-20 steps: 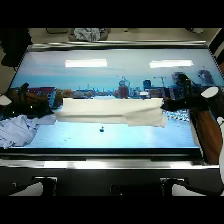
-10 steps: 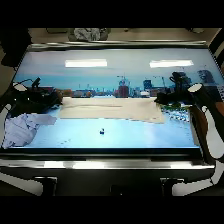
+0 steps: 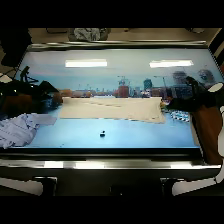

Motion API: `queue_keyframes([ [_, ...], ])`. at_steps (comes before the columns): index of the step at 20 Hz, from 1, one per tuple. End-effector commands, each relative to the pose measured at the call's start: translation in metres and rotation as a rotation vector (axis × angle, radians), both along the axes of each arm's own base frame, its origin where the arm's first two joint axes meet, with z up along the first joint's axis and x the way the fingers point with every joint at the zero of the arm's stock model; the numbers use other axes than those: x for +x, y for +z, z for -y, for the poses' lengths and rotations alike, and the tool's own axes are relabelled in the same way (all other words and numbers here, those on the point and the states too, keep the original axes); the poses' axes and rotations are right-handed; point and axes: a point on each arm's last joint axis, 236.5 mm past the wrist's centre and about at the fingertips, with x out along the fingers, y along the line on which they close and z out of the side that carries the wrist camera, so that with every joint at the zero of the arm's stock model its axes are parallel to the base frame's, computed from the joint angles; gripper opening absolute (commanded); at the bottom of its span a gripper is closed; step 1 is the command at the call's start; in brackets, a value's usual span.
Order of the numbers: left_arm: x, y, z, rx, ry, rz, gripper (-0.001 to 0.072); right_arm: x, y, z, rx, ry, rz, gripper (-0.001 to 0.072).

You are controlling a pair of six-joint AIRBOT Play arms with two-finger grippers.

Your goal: Fold the shirts.

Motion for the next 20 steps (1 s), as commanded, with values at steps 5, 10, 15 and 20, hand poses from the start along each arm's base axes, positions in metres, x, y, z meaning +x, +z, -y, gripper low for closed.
queue_keyframes([
  [5,-0.022,0.100,0.048,0.051,-0.114,0.217,0.0614,-0.002,-0.033,-0.052,0.310,-0.064,-0.100,0.0716],
  [10,-0.034,0.111,0.101,0.043,-0.228,0.245,0.0614,0.018,-0.046,-0.094,0.286,-0.082,-0.100,0.0611],
  [15,-0.032,0.090,0.157,0.030,-0.318,0.254,0.0284,0.031,0.003,-0.105,0.288,-0.049,0.009,0.0040],
  [20,-0.057,0.004,0.269,-0.014,-0.483,0.135,0.0030,0.013,0.107,-0.112,0.249,0.027,0.177,0.0039],
])
